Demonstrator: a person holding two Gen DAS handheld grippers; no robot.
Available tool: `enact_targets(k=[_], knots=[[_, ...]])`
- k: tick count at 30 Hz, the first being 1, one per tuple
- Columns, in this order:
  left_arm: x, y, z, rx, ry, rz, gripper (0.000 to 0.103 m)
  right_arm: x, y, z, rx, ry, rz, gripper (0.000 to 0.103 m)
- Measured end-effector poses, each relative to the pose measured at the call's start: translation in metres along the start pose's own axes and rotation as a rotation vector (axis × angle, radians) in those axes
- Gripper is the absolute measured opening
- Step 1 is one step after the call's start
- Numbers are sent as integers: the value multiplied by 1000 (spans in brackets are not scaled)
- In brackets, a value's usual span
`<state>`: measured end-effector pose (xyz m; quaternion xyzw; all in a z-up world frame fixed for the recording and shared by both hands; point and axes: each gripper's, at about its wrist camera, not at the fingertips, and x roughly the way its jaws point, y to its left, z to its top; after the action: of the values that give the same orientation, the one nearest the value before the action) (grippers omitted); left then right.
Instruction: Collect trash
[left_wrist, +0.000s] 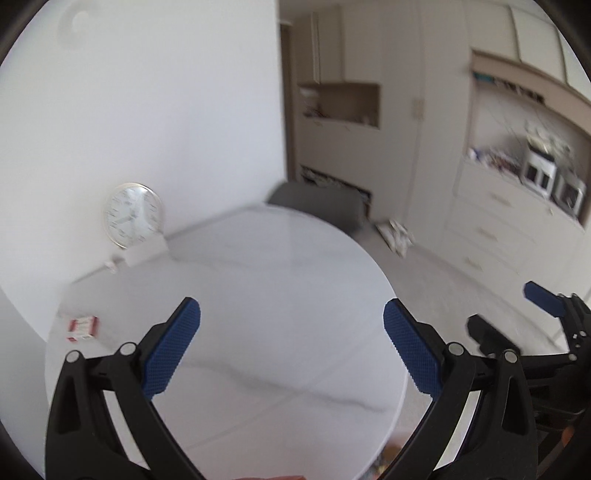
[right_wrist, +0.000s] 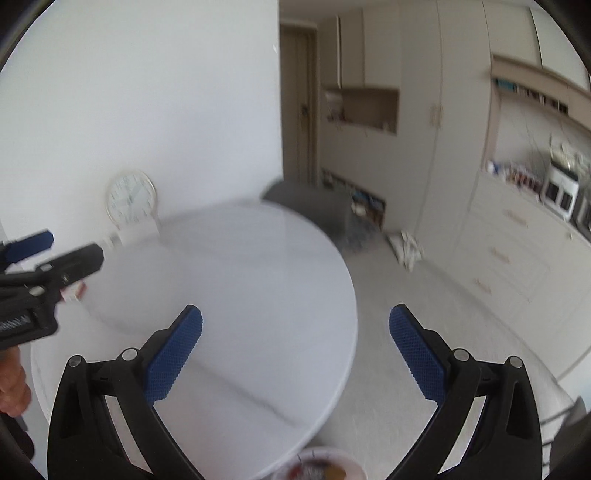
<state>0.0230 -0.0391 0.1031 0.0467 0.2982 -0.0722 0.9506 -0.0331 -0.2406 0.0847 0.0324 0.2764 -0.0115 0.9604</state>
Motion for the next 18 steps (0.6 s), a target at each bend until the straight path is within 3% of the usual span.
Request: enact_targets(k=[4,9,13,18], knots=[[-25,28,35,-29,-79,85,95,-27,22,49,1,-115,36,101],[-47,53,45,-93,-115,130,95,-54,39,74,-7,-207,33,101],[-50,63,39,-133,-89,119,95,-61,51,69,-33,-220,28,101],[-43,63,31,-111,-65,145,95,-49,57,62,-36,-182,49,101]])
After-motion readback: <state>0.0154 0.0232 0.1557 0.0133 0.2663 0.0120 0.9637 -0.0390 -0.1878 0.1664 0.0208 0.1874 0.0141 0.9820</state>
